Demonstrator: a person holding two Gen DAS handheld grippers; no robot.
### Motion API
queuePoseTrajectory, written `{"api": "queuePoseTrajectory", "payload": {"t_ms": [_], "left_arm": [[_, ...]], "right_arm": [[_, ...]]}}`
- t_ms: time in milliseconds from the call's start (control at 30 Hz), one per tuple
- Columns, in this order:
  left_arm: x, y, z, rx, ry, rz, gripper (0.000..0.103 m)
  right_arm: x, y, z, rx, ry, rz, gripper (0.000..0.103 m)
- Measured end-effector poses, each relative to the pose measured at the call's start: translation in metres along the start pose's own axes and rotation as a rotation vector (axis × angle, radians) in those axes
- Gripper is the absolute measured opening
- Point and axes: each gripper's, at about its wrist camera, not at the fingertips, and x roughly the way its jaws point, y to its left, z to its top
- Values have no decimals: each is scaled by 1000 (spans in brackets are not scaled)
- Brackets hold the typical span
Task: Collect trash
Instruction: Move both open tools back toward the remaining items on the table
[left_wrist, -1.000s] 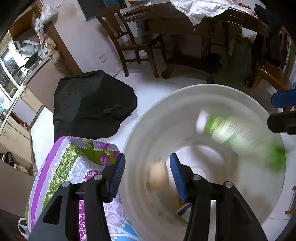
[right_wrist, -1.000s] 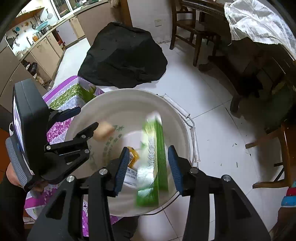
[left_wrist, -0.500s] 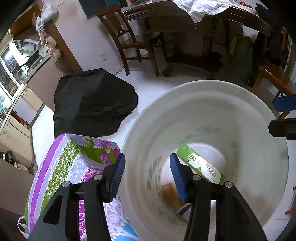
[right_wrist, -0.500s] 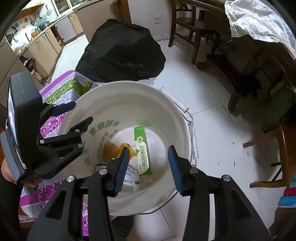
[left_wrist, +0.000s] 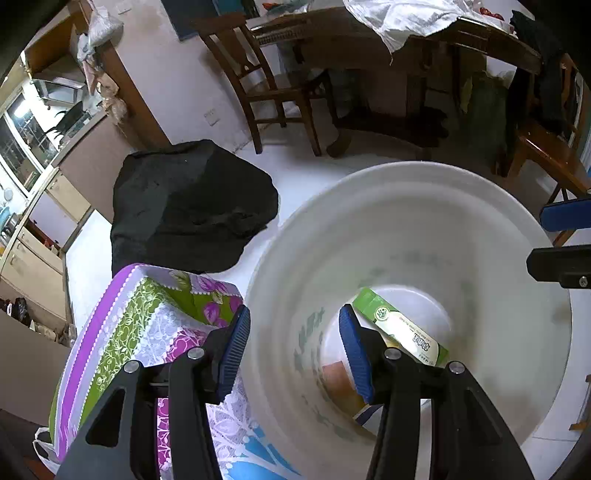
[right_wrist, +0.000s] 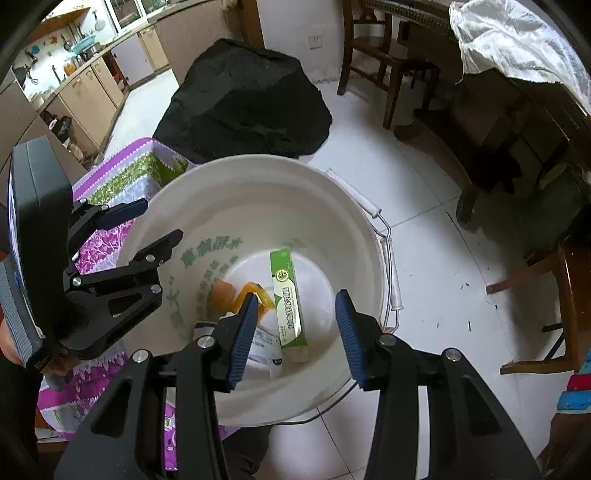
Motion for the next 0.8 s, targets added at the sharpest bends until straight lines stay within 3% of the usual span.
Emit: {"api": "queuePoseTrajectory", "payload": {"t_ms": [267, 467, 800], "left_arm": [[-29, 5, -23, -87, -111, 44, 51], [-49, 19, -52, -182, -162, 96, 52], [-77, 44, -112, -286, -177, 155, 60]], "right_arm": [[-19, 17, -11, -12, -189, -15, 50], [-26, 31, -27, 20, -330, 40, 54], [-21, 65, -55, -5, -431, 87, 55]]}}
